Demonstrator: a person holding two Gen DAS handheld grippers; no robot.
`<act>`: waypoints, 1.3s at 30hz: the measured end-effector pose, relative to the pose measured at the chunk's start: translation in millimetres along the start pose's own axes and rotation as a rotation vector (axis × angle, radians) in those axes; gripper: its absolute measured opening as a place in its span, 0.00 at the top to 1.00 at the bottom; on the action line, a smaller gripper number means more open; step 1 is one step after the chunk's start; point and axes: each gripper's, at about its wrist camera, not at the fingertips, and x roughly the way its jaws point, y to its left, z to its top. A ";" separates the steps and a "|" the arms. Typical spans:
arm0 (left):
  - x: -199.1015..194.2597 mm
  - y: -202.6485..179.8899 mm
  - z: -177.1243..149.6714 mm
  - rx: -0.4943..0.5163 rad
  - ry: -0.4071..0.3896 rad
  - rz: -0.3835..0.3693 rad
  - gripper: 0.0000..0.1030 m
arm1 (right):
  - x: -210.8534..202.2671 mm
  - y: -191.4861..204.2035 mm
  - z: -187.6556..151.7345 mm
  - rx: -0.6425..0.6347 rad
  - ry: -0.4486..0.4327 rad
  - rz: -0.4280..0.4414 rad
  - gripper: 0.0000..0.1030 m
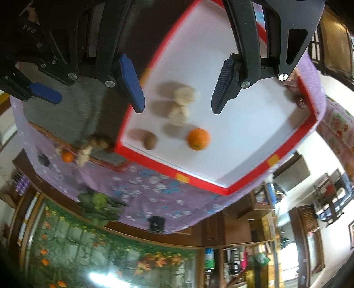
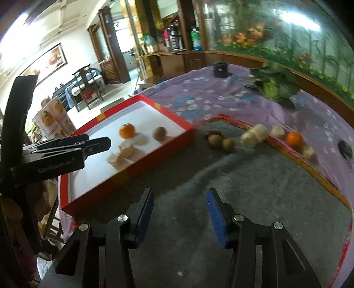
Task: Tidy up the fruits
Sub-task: 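Move the left tool toward a kiwi while the right tool approaches the beige cubes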
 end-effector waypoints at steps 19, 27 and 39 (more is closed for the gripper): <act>56.4 -113.6 21.1 0.113 0.067 -0.195 0.39 | -12.1 -89.2 -20.8 0.160 -0.008 -0.003 0.51; 80.5 -123.2 37.3 0.129 0.056 -0.126 0.39 | -5.7 -110.7 -24.6 0.217 -0.008 0.044 0.51; 114.6 -137.0 46.5 0.128 0.108 -0.122 0.39 | -4.7 -116.2 -28.9 0.218 0.025 0.046 0.51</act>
